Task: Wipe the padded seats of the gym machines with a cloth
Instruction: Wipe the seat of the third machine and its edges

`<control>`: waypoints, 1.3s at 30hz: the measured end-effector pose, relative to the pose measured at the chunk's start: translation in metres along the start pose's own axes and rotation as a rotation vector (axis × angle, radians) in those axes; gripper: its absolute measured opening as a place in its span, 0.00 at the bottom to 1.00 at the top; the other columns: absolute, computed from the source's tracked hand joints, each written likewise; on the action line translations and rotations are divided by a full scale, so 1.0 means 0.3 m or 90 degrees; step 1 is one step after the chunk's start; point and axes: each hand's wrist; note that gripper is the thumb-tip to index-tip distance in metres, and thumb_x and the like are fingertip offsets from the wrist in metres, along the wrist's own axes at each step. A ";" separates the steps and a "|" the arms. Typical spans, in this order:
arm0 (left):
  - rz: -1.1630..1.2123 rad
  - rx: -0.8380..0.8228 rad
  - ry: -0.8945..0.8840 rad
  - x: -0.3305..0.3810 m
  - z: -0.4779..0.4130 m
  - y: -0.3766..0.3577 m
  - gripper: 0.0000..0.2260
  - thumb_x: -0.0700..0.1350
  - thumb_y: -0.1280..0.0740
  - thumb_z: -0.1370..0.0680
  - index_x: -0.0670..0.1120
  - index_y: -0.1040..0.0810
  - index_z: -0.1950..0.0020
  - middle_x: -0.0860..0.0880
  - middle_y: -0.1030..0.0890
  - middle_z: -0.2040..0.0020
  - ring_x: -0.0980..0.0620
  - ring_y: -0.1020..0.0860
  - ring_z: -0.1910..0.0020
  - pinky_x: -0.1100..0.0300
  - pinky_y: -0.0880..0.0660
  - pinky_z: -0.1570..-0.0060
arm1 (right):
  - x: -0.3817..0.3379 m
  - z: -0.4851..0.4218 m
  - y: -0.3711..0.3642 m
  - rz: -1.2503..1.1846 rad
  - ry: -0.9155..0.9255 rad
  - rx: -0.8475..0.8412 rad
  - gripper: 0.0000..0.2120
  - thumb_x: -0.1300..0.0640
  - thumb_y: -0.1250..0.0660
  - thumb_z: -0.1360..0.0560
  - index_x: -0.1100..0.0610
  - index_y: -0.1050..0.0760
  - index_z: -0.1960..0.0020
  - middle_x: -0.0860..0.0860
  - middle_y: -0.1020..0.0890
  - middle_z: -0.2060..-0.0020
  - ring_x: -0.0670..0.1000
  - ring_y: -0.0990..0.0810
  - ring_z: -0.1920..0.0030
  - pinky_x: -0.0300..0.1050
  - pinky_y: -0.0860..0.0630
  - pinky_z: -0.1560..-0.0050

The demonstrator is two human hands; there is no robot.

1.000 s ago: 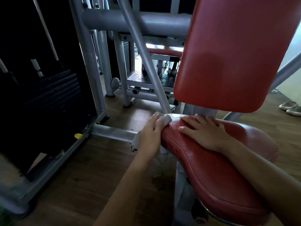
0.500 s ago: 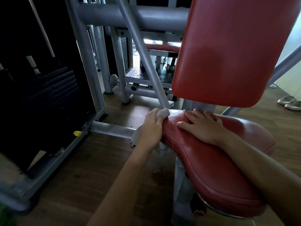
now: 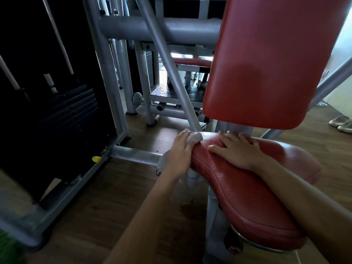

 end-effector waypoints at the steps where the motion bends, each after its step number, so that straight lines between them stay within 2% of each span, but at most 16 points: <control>1: 0.018 -0.021 0.021 0.013 -0.033 0.008 0.10 0.55 0.38 0.18 0.55 0.22 0.41 0.57 0.23 0.36 0.58 0.27 0.35 0.57 0.34 0.31 | -0.001 -0.001 0.001 0.000 0.000 0.000 0.40 0.26 0.51 0.23 0.44 0.55 0.18 0.49 0.52 0.18 0.57 0.56 0.18 0.64 0.57 0.22; 4: 0.126 -0.082 0.110 0.049 -0.106 0.040 0.12 0.57 0.32 0.25 0.54 0.18 0.45 0.50 0.16 0.44 0.53 0.20 0.43 0.54 0.25 0.38 | -0.001 -0.004 -0.001 0.000 0.004 -0.005 0.40 0.26 0.51 0.23 0.44 0.54 0.18 0.49 0.53 0.18 0.57 0.56 0.18 0.64 0.57 0.22; 6: 0.167 -0.094 0.131 0.060 -0.110 0.042 0.09 0.52 0.33 0.22 0.52 0.19 0.45 0.46 0.16 0.43 0.52 0.19 0.46 0.55 0.23 0.41 | 0.001 -0.006 -0.001 -0.002 0.004 -0.002 0.40 0.26 0.51 0.24 0.44 0.54 0.18 0.49 0.53 0.18 0.57 0.57 0.18 0.64 0.58 0.22; 8: 0.182 -0.072 0.123 0.056 -0.074 0.039 0.07 0.53 0.34 0.20 0.54 0.19 0.45 0.51 0.16 0.46 0.54 0.19 0.47 0.60 0.23 0.44 | 0.004 -0.008 -0.002 -0.005 0.007 -0.001 0.40 0.26 0.51 0.24 0.44 0.53 0.18 0.49 0.53 0.18 0.57 0.57 0.18 0.64 0.58 0.22; 12: 0.127 -0.024 0.094 0.027 0.008 0.036 0.12 0.59 0.36 0.20 0.59 0.20 0.39 0.55 0.19 0.40 0.57 0.21 0.42 0.59 0.27 0.40 | 0.006 -0.012 -0.010 -0.009 0.009 -0.001 0.41 0.25 0.51 0.24 0.44 0.53 0.18 0.49 0.52 0.18 0.58 0.57 0.19 0.64 0.59 0.22; 15: 0.126 -0.032 0.104 0.045 -0.053 0.031 0.06 0.55 0.34 0.20 0.56 0.19 0.48 0.55 0.17 0.48 0.57 0.20 0.48 0.58 0.25 0.42 | 0.007 -0.019 -0.008 -0.008 0.013 0.000 0.41 0.26 0.51 0.24 0.44 0.53 0.18 0.49 0.53 0.18 0.58 0.57 0.19 0.65 0.59 0.22; 18: 0.130 -0.046 0.144 0.053 -0.141 0.023 0.10 0.53 0.33 0.21 0.50 0.16 0.47 0.48 0.14 0.48 0.50 0.17 0.50 0.47 0.23 0.38 | 0.011 -0.028 -0.012 -0.002 0.019 0.000 0.40 0.27 0.50 0.24 0.45 0.53 0.18 0.50 0.53 0.18 0.59 0.57 0.19 0.65 0.59 0.23; 21: 0.138 -0.057 0.185 0.040 -0.164 0.019 0.13 0.56 0.31 0.24 0.47 0.16 0.50 0.44 0.13 0.50 0.47 0.17 0.54 0.48 0.21 0.43 | 0.016 -0.030 -0.012 -0.013 0.022 -0.001 0.40 0.27 0.50 0.24 0.45 0.53 0.18 0.50 0.52 0.18 0.59 0.57 0.19 0.66 0.59 0.23; 25: 0.180 -0.056 0.193 0.042 -0.158 0.018 0.09 0.48 0.34 0.19 0.46 0.17 0.46 0.42 0.15 0.48 0.47 0.18 0.54 0.53 0.20 0.48 | 0.018 -0.029 -0.015 -0.029 0.030 0.002 0.40 0.27 0.49 0.24 0.45 0.51 0.18 0.50 0.52 0.18 0.59 0.57 0.19 0.66 0.60 0.23; 27: 0.186 -0.053 0.199 0.049 -0.150 0.021 0.10 0.47 0.36 0.18 0.45 0.18 0.42 0.40 0.15 0.44 0.46 0.18 0.51 0.50 0.21 0.44 | 0.020 -0.023 -0.013 -0.044 0.034 0.005 0.39 0.28 0.48 0.24 0.45 0.49 0.18 0.51 0.51 0.18 0.59 0.57 0.19 0.66 0.60 0.24; 29: 0.146 -0.028 0.188 0.059 -0.127 0.021 0.09 0.49 0.36 0.17 0.49 0.17 0.44 0.43 0.15 0.43 0.48 0.18 0.49 0.47 0.22 0.40 | 0.020 -0.020 -0.012 -0.055 0.039 0.009 0.38 0.29 0.47 0.24 0.45 0.47 0.19 0.52 0.50 0.18 0.59 0.56 0.19 0.66 0.60 0.24; 31: 0.034 0.011 0.159 0.071 -0.080 0.021 0.13 0.59 0.36 0.20 0.54 0.17 0.43 0.51 0.15 0.44 0.52 0.18 0.46 0.47 0.23 0.38 | 0.018 -0.018 -0.011 -0.070 0.040 0.026 0.33 0.32 0.47 0.23 0.46 0.39 0.22 0.53 0.44 0.19 0.60 0.50 0.19 0.66 0.56 0.25; 33: -0.073 0.043 0.104 0.098 -0.024 0.019 0.15 0.60 0.37 0.19 0.57 0.19 0.37 0.56 0.17 0.42 0.51 0.20 0.42 0.50 0.26 0.35 | 0.029 -0.007 0.001 -0.157 0.034 0.092 0.23 0.40 0.49 0.22 0.50 0.23 0.39 0.56 0.28 0.28 0.61 0.34 0.26 0.63 0.44 0.27; 35: -0.167 0.050 0.035 0.131 0.021 0.009 0.14 0.51 0.39 0.16 0.52 0.21 0.32 0.51 0.18 0.36 0.48 0.22 0.36 0.53 0.29 0.33 | 0.053 0.020 0.025 -0.369 0.013 0.162 0.18 0.49 0.48 0.20 0.56 0.23 0.55 0.60 0.20 0.41 0.62 0.24 0.38 0.55 0.31 0.36; 37: -0.284 0.024 -0.041 0.181 0.060 -0.008 0.16 0.45 0.41 0.15 0.47 0.24 0.29 0.45 0.21 0.32 0.44 0.24 0.33 0.54 0.31 0.33 | 0.102 0.050 0.040 -0.575 -0.018 0.236 0.17 0.55 0.45 0.18 0.61 0.20 0.50 0.62 0.18 0.44 0.62 0.22 0.41 0.53 0.28 0.41; 39: -0.358 -0.028 -0.112 0.230 0.075 -0.032 0.16 0.44 0.40 0.15 0.47 0.24 0.29 0.44 0.22 0.32 0.43 0.26 0.32 0.54 0.32 0.34 | 0.175 0.087 0.044 -0.672 -0.028 0.291 0.16 0.53 0.43 0.19 0.56 0.17 0.49 0.55 0.17 0.45 0.58 0.22 0.39 0.54 0.28 0.36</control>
Point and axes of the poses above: each hand's wrist, its own z-axis away from the middle knuckle, its own y-axis out of the back of the hand, x = y × z
